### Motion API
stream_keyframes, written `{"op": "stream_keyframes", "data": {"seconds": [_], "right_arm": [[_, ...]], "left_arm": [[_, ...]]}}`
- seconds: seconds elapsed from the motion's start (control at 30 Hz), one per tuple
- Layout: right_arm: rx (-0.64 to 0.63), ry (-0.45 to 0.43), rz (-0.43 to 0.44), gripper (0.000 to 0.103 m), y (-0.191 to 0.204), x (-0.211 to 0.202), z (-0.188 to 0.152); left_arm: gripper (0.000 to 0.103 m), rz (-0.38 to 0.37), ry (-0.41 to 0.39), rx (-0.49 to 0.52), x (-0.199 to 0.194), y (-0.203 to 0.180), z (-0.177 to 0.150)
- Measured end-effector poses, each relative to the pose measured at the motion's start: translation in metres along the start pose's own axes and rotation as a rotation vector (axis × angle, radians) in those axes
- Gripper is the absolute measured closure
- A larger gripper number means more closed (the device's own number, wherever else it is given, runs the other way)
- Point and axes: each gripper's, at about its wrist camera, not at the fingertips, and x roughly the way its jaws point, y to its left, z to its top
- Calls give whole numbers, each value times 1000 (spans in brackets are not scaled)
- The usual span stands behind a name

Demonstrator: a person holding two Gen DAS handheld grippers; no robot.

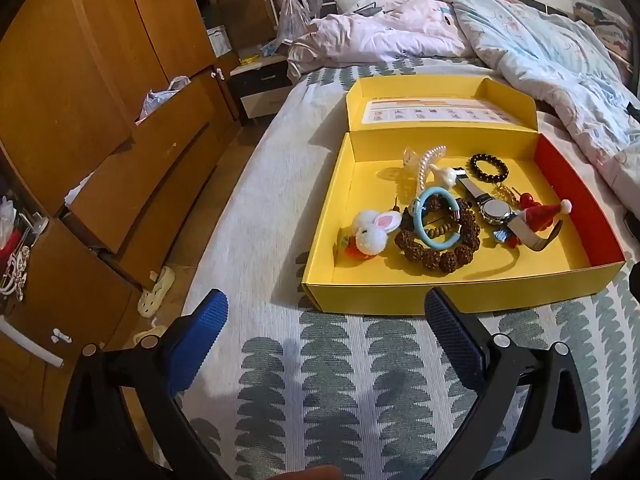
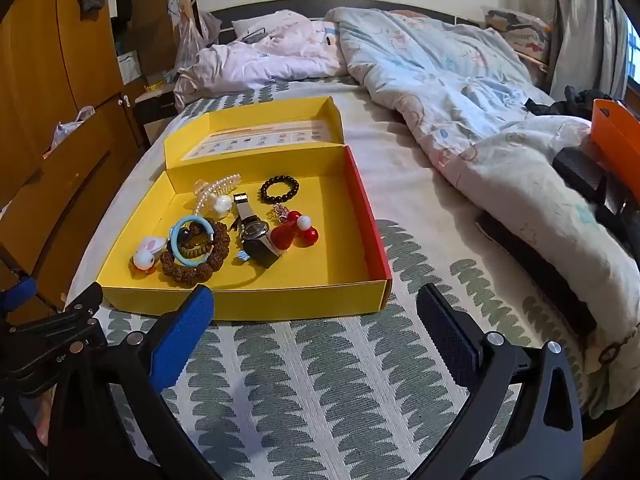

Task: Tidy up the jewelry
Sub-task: 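Move both tools forward over the yellow jewelry box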

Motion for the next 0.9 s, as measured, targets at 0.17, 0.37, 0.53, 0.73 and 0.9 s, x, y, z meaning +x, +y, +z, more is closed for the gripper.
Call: {"op": "stream_keyframes", "data": {"seconds": [0.17,0.37,0.53,0.73,0.9], "right_arm": [[-1,4,3,3,0,0,0],[-3,1,2,3,3,3,-3],[0,2,10,3,5,1,-1],[-16,-7,10,3,8,-1,-2],[-23,-33,29,3,8,-4,0]], "left_arm": [[6,15,10,32,3,-4,-1],[6,2,14,22,6,-2,1],[6,-2,27,11,8,-1,0],[6,5,31,12,11,-4,0],[6,-10,49,1,12,-3,-2]]}}
